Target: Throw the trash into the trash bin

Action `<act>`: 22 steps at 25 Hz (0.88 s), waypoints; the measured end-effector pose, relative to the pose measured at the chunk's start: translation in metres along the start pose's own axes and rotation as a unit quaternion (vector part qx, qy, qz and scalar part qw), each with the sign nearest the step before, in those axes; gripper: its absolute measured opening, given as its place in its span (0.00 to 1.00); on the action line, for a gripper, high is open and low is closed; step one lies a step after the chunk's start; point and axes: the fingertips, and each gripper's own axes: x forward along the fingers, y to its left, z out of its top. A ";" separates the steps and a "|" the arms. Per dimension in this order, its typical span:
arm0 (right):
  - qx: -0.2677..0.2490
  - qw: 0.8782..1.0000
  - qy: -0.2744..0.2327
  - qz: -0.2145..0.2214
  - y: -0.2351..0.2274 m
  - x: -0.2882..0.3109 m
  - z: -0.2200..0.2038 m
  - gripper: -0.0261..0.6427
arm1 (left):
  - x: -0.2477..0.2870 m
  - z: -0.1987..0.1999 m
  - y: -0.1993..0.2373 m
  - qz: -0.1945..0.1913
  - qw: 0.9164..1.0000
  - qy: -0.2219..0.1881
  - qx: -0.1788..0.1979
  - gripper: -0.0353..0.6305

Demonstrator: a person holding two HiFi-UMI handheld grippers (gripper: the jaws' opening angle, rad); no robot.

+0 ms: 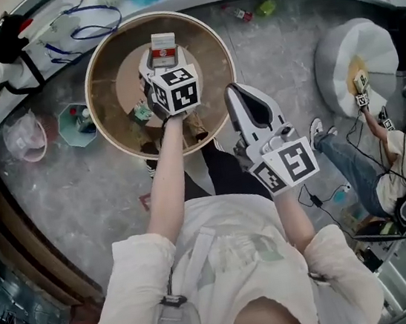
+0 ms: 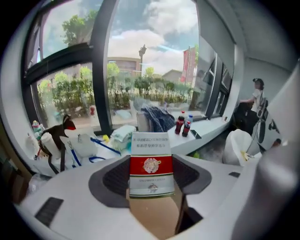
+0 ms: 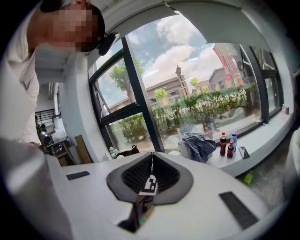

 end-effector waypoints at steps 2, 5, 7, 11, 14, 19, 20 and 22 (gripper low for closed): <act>-0.005 1.000 -0.026 0.009 0.018 0.005 0.026 0.06 | -0.032 0.049 0.018 0.003 0.998 -0.061 0.004 0.48; -0.015 0.997 -0.070 0.036 0.052 0.016 0.065 0.06 | -0.087 0.122 0.052 0.019 0.988 -0.150 0.026 0.48; -0.026 0.994 -0.092 0.056 0.080 0.018 0.087 0.06 | -0.132 0.156 0.073 0.024 0.980 -0.193 0.032 0.48; -0.070 0.986 -0.128 0.081 0.129 0.026 0.117 0.06 | -0.226 0.202 0.112 0.033 0.962 -0.270 0.038 0.48; -0.134 0.974 -0.155 0.095 0.165 0.041 0.136 0.06 | -0.285 0.227 0.148 0.059 0.945 -0.319 0.032 0.48; -0.175 0.954 -0.188 0.154 0.241 0.054 0.155 0.06 | -0.357 0.236 0.185 0.062 0.925 -0.375 -0.001 0.48; -0.170 0.953 -0.189 0.167 0.251 0.056 0.156 0.06 | -0.369 0.237 0.188 0.064 0.921 -0.385 -0.005 0.48; -0.158 0.950 -0.191 0.189 0.269 0.061 0.157 0.06 | -0.390 0.239 0.191 0.070 0.913 -0.401 -0.008 0.48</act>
